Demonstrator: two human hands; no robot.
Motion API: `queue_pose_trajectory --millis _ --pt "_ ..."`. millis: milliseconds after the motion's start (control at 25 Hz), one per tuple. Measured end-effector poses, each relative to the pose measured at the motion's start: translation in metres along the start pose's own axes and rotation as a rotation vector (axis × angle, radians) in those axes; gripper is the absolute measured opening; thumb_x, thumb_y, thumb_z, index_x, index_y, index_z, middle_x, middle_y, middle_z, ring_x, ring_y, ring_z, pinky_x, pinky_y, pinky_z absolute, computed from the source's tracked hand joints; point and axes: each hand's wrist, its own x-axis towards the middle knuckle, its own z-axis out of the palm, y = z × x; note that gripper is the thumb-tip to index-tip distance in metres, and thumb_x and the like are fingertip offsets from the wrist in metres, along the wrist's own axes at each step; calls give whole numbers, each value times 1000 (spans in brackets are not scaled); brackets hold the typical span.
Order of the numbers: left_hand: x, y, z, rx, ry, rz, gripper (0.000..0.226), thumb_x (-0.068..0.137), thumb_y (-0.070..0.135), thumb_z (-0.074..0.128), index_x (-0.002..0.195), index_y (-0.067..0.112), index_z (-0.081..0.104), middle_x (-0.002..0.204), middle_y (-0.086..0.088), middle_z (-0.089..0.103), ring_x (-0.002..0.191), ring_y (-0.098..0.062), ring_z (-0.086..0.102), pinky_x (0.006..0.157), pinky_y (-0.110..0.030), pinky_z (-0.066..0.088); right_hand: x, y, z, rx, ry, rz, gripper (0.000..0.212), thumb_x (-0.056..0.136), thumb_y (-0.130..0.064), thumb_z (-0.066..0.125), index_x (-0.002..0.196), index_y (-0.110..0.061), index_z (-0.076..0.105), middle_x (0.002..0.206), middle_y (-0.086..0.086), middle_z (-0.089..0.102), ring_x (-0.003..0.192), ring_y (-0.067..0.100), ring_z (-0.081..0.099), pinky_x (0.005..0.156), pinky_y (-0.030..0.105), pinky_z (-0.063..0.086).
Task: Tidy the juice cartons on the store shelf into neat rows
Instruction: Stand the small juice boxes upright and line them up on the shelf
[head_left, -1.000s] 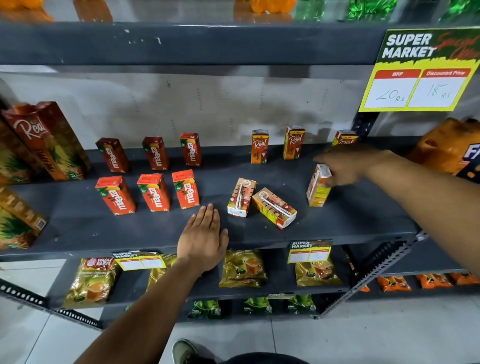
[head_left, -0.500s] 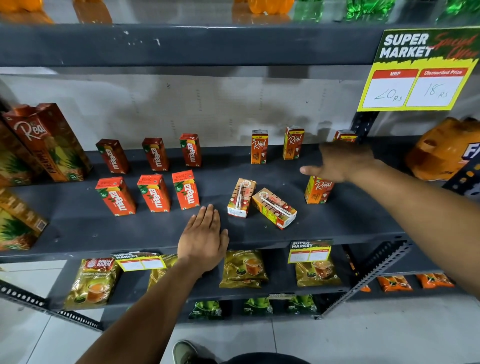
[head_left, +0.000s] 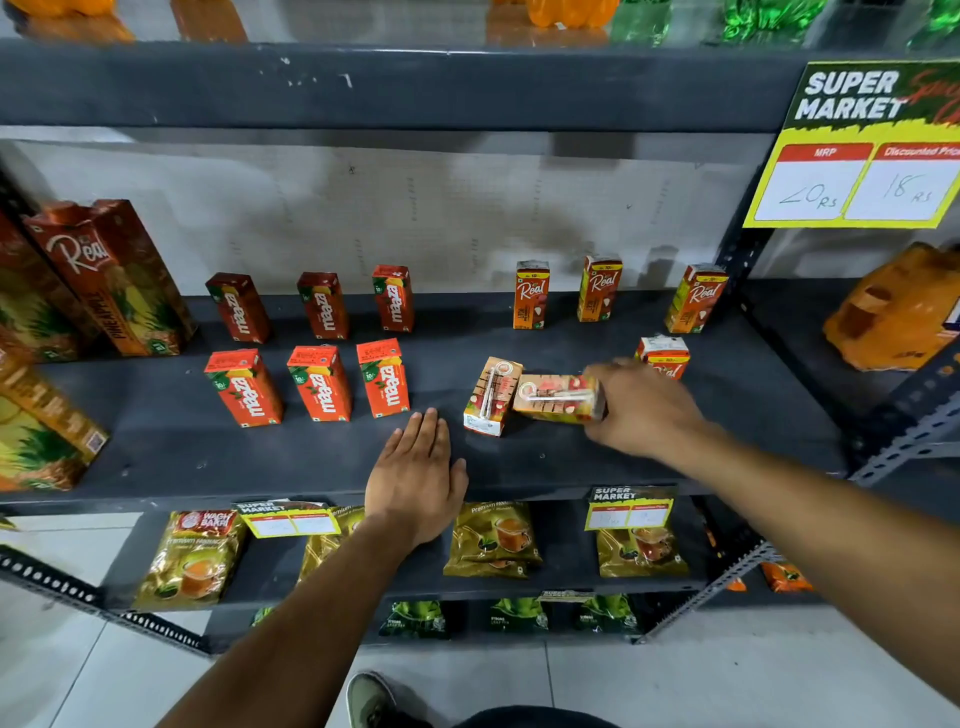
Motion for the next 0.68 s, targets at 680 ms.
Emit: queue_pose_trajectory --millis 680 --pt "0 -2 1 -8 10 12 74 91 48 6 148 4 19 159 -14 16 147 -26 10 118 -38 8 60 -13 -64 -570 -205 -505 60 76 -26 66 134 -27 50 124 -1 60 112 24 49 92 43 44"
